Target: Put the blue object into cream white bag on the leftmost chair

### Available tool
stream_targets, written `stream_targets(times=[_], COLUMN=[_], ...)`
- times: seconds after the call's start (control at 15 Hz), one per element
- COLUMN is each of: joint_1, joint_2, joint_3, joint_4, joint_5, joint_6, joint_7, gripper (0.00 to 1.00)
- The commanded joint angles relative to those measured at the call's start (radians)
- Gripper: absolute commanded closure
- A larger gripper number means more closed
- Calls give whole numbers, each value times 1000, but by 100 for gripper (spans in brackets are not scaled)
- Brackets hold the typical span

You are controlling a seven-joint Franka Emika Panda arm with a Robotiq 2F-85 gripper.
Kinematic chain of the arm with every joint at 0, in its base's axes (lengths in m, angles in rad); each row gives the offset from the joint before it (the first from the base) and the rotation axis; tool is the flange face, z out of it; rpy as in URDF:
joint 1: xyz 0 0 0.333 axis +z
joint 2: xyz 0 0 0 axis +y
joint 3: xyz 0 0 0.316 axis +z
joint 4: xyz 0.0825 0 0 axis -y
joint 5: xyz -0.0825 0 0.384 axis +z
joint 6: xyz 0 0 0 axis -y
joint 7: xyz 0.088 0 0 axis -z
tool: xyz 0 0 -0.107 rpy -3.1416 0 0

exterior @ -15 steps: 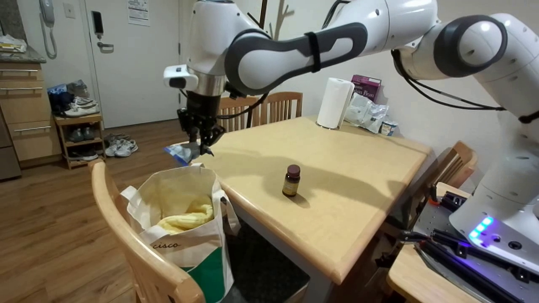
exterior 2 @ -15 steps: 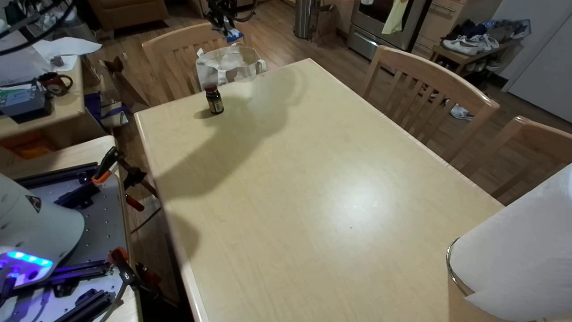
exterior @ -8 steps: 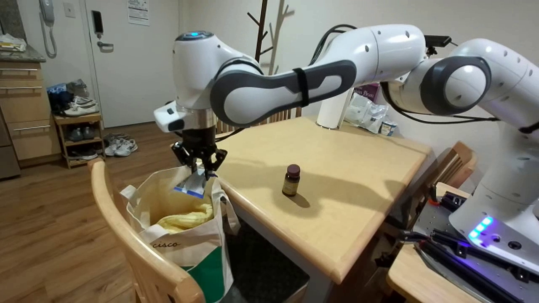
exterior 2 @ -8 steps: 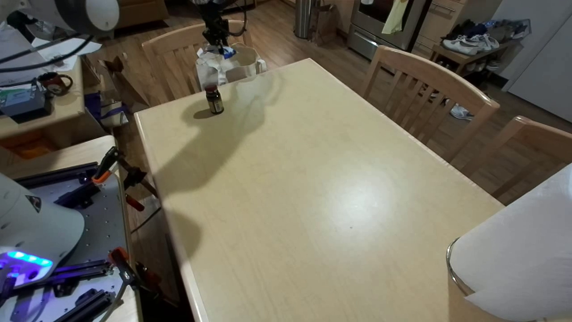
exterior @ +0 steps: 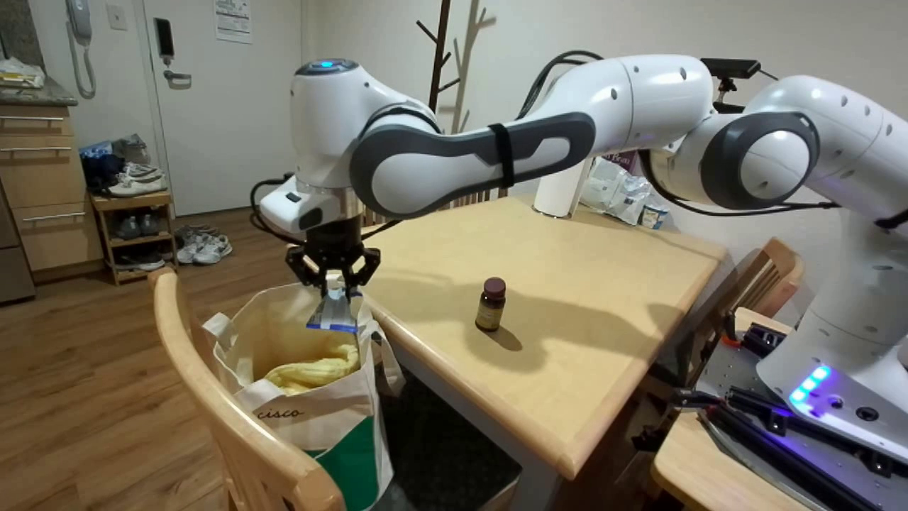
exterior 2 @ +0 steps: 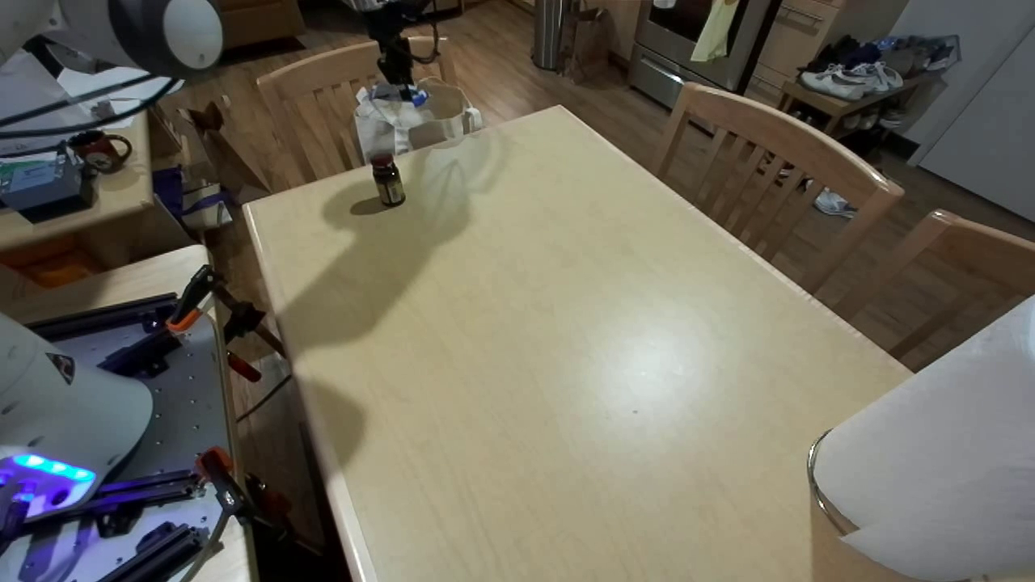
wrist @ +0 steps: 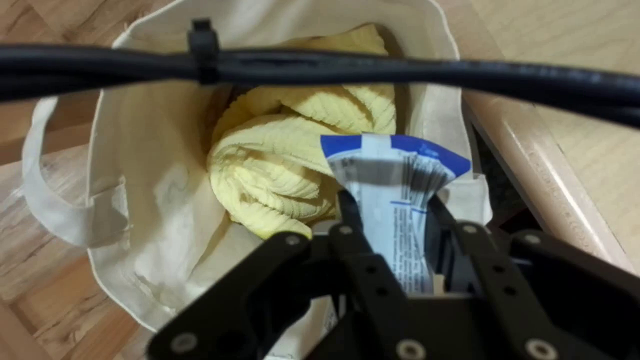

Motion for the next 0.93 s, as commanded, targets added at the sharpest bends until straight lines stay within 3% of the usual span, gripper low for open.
stream_targets(times=[0.0,0.33,0.47,0.87], joint_1=[10,7,-4,-86], joint_2=[29,35,31,33], joint_3=[-12,-21,-41,-191], joint_4=[95,146,182,273], joint_5=[58,100,110,87], joint_6=[-39,-81,-58,-109], joint_7=[-114,-165,-122,98], gripper=[46,16,3,0])
